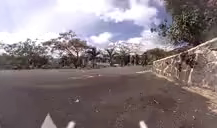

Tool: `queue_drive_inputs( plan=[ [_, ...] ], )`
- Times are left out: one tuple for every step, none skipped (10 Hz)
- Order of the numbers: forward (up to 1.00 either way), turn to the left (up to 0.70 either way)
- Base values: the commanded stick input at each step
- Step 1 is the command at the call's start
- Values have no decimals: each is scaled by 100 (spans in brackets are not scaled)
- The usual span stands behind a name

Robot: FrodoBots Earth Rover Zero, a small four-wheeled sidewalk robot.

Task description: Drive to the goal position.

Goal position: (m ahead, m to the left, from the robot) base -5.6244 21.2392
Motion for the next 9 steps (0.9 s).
queue_drive_inputs(
  plan=[
    [0, 50],
    [0, 50],
    [0, 50],
    [0, 50],
    [0, 50],
    [0, 50],
    [0, 50],
    [0, 50],
    [0, 50]
  ],
)
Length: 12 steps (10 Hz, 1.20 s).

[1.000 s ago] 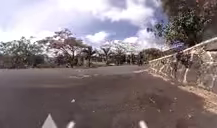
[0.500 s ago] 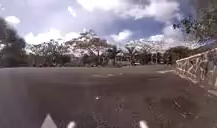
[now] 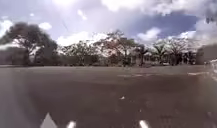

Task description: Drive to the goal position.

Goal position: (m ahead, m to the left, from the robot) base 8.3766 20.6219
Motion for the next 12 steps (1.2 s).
queue_drive_inputs(
  plan=[
    [0, 50],
    [0, 50],
    [0, 50],
    [0, 50],
    [0, 50],
    [0, 50],
    [0, 50],
    [0, 50],
    [0, 50],
    [0, 50],
    [0, 50],
    [0, 50]
  ],
)
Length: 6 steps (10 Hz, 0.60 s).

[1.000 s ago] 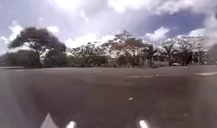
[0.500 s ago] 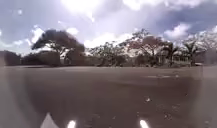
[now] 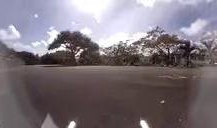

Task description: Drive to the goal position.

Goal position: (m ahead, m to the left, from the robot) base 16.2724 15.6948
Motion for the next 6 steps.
queue_drive_inputs(
  plan=[
    [0, 50],
    [0, 50],
    [0, 50],
    [0, 50],
    [0, 50],
    [0, 50]
  ],
)
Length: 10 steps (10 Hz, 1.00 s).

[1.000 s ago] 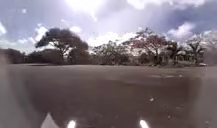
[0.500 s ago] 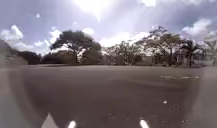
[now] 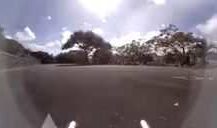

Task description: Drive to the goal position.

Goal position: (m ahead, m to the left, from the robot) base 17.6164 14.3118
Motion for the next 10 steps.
queue_drive_inputs(
  plan=[
    [0, 44],
    [0, 25],
    [0, 7],
    [0, 0],
    [0, 0],
    [0, 0],
    [15, 0],
    [33, 0],
    [50, 0],
    [50, 0]
  ],
)
